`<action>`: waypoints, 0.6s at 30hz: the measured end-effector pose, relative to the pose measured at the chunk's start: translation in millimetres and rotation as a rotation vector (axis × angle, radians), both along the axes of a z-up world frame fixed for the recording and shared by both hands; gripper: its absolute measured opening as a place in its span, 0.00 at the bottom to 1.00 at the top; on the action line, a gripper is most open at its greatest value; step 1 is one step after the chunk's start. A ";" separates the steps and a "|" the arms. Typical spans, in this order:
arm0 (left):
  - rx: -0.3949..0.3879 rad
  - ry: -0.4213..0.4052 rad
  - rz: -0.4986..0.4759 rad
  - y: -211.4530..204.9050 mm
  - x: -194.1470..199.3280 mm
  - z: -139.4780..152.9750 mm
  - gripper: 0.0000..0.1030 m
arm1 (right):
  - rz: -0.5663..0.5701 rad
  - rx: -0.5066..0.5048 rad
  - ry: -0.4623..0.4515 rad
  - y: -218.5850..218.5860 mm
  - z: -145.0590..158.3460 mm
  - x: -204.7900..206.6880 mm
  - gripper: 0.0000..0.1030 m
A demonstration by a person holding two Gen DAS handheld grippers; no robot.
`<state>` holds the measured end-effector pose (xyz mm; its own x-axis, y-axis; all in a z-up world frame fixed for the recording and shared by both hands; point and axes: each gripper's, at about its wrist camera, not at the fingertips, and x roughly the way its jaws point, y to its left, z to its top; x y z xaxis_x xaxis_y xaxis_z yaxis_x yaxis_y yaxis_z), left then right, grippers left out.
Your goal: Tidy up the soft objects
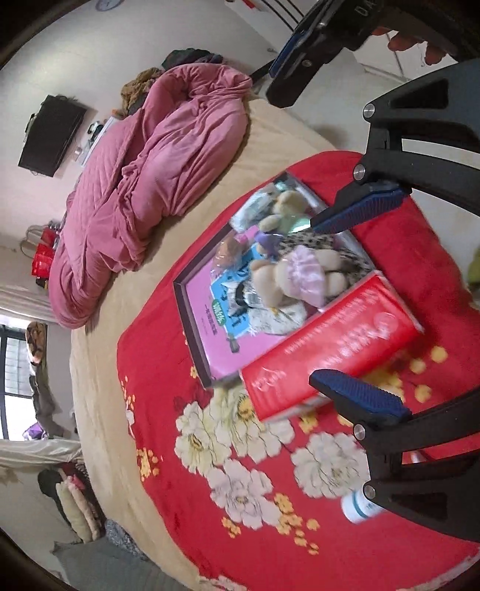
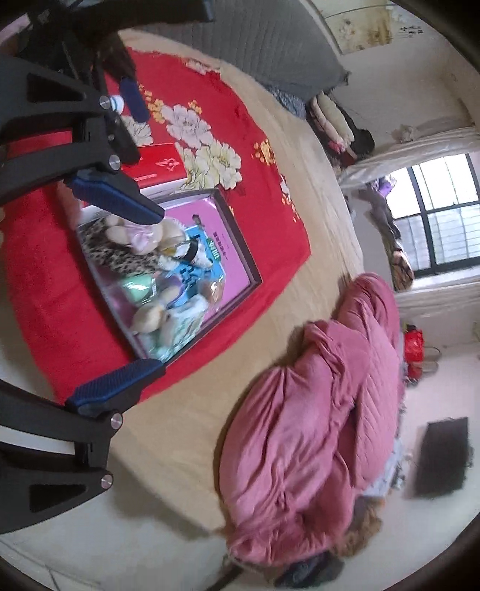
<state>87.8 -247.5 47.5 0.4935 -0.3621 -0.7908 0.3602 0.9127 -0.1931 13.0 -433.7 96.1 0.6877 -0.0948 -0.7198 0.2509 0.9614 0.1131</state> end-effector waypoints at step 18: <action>0.020 -0.022 0.046 82.6 -110.0 -4.4 0.75 | -0.018 0.023 0.066 66.9 -29.8 -83.9 0.74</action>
<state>-22.2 -164.9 43.1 0.5262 -0.3232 -0.7866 0.3219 0.9318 -0.1675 -70.9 -366.8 66.3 0.6369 -0.0897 -0.7657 0.2755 0.9541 0.1174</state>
